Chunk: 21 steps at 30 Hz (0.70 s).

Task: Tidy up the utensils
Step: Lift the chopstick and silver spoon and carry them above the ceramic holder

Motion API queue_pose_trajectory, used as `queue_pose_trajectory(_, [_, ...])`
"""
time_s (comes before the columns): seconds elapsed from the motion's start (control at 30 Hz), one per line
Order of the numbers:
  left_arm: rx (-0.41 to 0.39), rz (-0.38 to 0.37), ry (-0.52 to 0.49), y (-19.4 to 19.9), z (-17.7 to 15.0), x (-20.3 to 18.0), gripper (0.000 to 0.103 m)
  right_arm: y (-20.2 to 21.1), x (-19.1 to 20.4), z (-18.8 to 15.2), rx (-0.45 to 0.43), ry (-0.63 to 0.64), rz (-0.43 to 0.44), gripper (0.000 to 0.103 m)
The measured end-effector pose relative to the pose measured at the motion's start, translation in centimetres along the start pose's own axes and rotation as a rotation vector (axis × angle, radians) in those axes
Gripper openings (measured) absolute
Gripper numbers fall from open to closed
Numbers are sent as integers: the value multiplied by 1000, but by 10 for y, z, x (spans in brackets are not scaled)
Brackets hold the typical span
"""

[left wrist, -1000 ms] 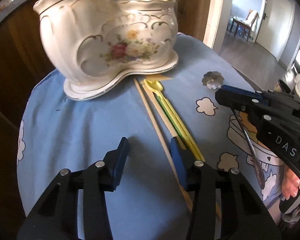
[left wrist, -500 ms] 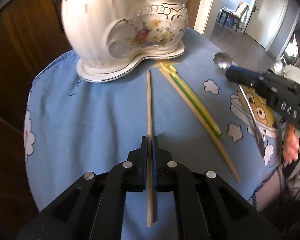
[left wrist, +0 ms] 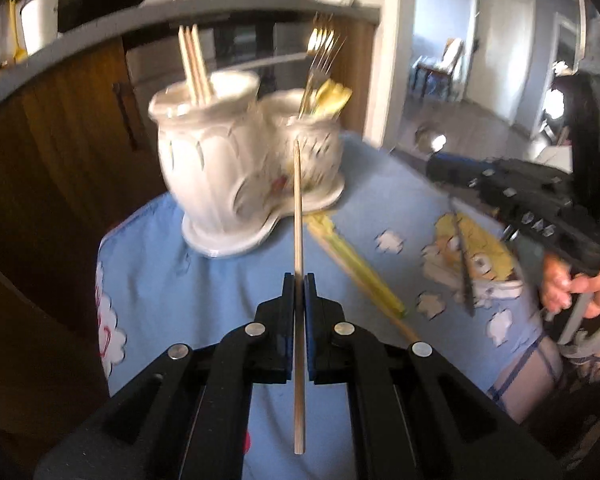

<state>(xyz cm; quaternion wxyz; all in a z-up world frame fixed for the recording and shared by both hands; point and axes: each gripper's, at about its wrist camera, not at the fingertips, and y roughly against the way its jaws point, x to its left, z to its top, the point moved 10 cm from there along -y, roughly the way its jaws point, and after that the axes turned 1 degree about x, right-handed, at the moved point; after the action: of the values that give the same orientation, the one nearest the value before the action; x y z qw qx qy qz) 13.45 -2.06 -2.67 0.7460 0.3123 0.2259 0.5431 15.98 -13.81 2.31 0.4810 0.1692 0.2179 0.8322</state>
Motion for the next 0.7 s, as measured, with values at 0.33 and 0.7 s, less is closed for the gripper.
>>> queue_pose_trajectory(0.33, [-177,-36,-14,41,35,3,4,25,5,44,-118,51,-25,2])
queue_pose_trajectory(0.7, [-458,-68,103,74,111,53,4,31,-5,132,-291,16,-37,2])
